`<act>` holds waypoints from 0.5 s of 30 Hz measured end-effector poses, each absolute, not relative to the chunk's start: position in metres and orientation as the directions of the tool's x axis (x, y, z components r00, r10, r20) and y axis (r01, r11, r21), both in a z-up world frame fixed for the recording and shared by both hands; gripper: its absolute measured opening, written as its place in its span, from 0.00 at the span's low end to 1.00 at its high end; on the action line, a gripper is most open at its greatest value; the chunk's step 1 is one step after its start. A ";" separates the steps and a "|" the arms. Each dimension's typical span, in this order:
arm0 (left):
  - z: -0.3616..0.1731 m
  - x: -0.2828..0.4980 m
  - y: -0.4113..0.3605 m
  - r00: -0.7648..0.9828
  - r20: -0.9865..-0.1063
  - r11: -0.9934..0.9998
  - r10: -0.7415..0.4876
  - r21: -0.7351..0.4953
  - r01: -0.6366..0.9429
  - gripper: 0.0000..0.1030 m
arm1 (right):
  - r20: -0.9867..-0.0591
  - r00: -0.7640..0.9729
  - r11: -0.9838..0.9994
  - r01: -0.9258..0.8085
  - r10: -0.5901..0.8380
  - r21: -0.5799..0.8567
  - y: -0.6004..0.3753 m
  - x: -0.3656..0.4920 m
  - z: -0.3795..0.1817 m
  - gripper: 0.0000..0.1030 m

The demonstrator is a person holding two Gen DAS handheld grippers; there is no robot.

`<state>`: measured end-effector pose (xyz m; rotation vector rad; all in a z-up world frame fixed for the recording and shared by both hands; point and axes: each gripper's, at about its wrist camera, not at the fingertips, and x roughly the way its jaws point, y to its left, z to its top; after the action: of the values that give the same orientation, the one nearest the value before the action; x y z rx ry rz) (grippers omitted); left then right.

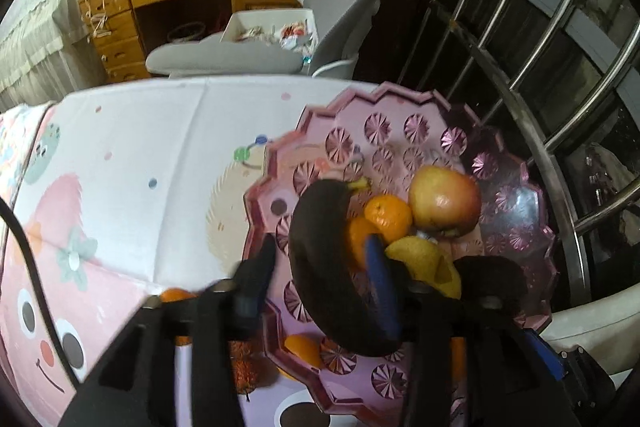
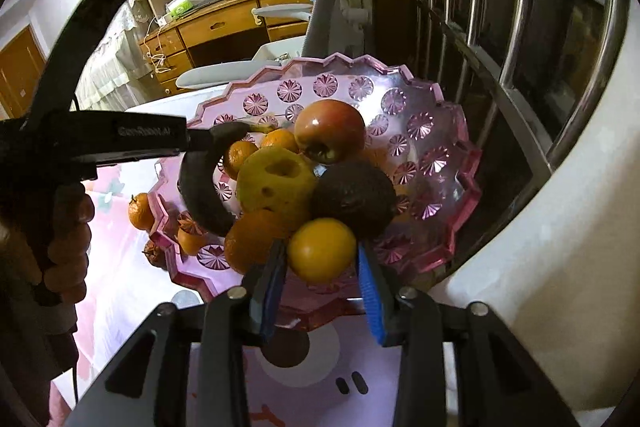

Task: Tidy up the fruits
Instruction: 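Carry the banana and lemon into the pink glass bowl and open both tools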

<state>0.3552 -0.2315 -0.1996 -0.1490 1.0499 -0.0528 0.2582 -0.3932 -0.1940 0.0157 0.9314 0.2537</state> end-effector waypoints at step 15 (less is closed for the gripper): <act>-0.181 0.335 -0.200 0.502 -0.853 0.983 -0.144 -0.184 -0.031 0.72 | -0.790 0.560 0.968 -0.123 0.250 0.219 -0.389 0.250 -0.189 0.57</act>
<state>0.3347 -0.1997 -0.1811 -0.1837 1.0442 -0.0687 0.2499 -0.3891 -0.1890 0.1443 0.9524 0.2208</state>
